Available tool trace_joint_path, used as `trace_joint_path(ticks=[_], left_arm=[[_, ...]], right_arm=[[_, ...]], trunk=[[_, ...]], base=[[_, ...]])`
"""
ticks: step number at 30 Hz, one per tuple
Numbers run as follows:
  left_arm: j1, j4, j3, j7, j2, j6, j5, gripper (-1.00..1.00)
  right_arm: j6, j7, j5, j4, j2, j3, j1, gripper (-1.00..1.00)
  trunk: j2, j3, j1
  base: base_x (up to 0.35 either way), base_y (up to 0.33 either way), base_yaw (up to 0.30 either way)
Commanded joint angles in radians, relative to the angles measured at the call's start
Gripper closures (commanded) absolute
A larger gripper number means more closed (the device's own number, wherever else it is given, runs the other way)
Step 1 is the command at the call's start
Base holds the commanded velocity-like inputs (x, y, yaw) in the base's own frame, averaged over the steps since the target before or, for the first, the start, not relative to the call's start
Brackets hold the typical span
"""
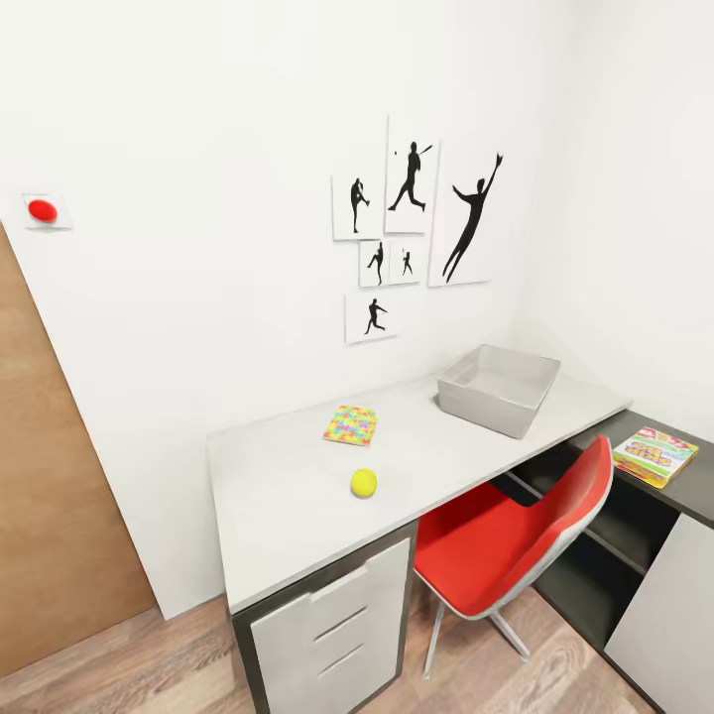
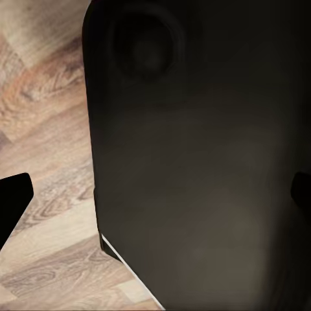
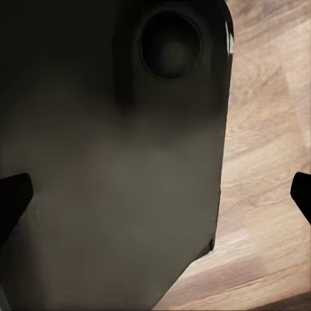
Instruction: Put all the toys in the child's room - the three board games (two on the bed and one on the table), the two jigsaw puzzles on the table, and the tennis ball on the table - inside the toy box on the table in the child's room.
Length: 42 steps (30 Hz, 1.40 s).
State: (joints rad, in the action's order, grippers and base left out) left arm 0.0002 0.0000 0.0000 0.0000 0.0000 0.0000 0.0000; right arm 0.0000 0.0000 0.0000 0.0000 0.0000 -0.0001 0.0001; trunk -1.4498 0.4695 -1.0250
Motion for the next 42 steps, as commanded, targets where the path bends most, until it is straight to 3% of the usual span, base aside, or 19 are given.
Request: trace_joint_path(ticks=[1, 7, 13, 42], left_arm=[[0.000, 0.000, 0.000, 0.000, 0.000, 0.000, 0.000, -1.00], [-0.002, -0.002, -0.001, -0.002, -0.001, 0.002, 0.000, -1.00], [-0.002, -0.002, 0.001, -0.002, -0.005, 0.002, 0.000, -1.00], [-0.002, -0.002, -0.003, -0.002, -0.004, 0.002, -0.001, -1.00]], right_arm=[[0.000, 0.000, 0.000, 0.000, 0.000, 0.000, 0.000, -1.00], [0.000, -0.002, 0.002, 0.000, -0.001, 0.001, -0.002, -1.00], [-0.006, -0.002, -0.002, 0.000, 0.017, -0.001, -0.002, -1.00], [-0.006, -0.001, -0.002, 0.000, 0.020, -0.001, -0.002, -1.00]], trunk=[[0.000, 0.000, 0.000], [0.000, 0.000, 0.000], [0.000, 0.000, 0.000], [0.000, 0.000, 0.000]], base=[[0.000, 0.000, 0.000], [0.000, 0.000, 0.000], [0.000, 0.000, 0.000], [0.000, 0.000, -0.029]])
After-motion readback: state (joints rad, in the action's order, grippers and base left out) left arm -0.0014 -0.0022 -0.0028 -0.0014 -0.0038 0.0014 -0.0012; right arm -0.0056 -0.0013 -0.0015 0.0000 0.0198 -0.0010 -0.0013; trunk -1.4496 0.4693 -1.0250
